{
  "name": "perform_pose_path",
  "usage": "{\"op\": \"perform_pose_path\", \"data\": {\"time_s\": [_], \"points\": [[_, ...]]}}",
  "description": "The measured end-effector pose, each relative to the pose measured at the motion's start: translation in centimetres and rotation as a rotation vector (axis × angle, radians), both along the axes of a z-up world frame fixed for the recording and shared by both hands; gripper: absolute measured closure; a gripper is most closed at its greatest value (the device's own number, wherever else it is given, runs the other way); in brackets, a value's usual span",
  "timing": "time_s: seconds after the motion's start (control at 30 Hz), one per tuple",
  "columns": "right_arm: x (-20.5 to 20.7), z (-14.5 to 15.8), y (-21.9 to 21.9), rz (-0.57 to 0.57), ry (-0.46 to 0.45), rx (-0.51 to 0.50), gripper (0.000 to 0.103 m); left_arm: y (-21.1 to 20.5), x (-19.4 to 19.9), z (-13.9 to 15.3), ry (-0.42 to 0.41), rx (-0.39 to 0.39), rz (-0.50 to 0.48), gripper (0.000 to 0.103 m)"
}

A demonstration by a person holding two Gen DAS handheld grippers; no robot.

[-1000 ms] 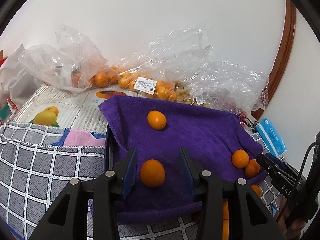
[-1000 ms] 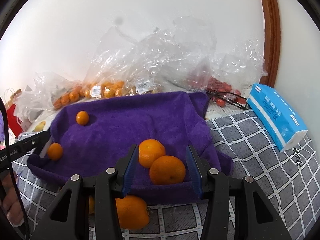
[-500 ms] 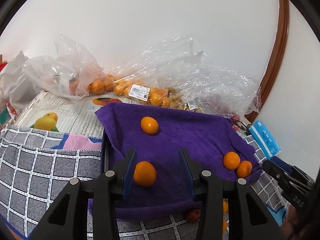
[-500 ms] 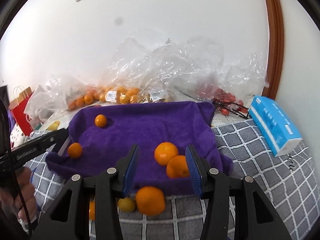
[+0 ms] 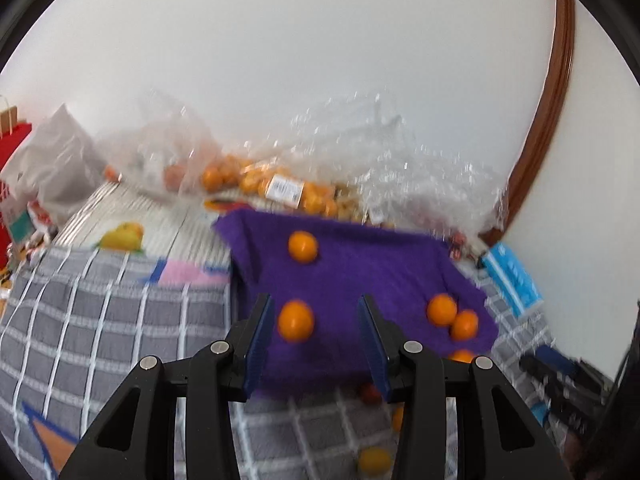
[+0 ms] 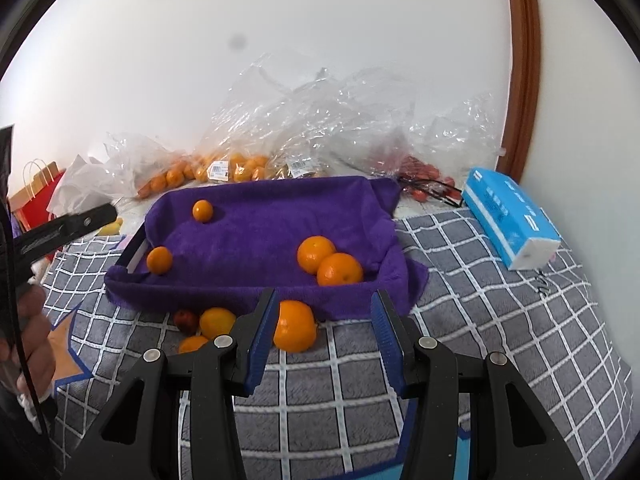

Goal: Organize fruits
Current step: 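Withdraw both tools from the towel back toward the fruit cluster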

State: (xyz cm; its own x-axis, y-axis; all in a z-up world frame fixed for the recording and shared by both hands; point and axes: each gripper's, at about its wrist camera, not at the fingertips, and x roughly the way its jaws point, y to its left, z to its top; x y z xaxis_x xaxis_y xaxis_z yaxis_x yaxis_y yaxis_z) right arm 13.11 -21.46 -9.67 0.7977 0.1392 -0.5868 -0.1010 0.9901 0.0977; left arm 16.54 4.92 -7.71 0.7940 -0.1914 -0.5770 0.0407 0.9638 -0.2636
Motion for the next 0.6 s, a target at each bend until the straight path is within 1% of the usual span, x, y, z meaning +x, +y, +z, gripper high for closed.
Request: {"op": "perform_pose_path", "data": {"time_s": [0.07, 0.13, 0.2, 0.3, 0.37, 0.47, 0.6], "points": [[0.0, -0.5, 0.1, 0.008, 0.020, 0.015, 0.055, 0.3, -1.4, -0.7, 0.003, 0.026, 0.019, 0.062], [0.1, -1.3, 0.4, 0.018, 0.051, 0.008, 0.055, 0.8, -2.5, -1.8, 0.017, 0.035, 0.029, 0.062], [0.0, -2.0, 0.7, 0.015, 0.069, 0.001, 0.055, 1.2, -2.8, -3.1, 0.051, 0.035, 0.032, 0.062], [-0.2, -2.5, 0.9, 0.021, 0.074, 0.020, 0.055, 2.0, -3.1, -4.6, 0.082, 0.059, 0.071, 0.062], [-0.1, -2.6, 1.1, 0.024, 0.077, 0.034, 0.055, 2.6, -3.3, -5.4, 0.095, 0.062, 0.098, 0.062], [0.1, -2.8, 1.7, 0.034, 0.082, 0.041, 0.055, 3.0, -3.4, -6.0, 0.119, 0.120, 0.156, 0.062], [0.2, -2.9, 2.6, 0.065, 0.075, 0.032, 0.055, 3.8, -3.7, -5.9, 0.111, 0.078, 0.173, 0.062]]}}
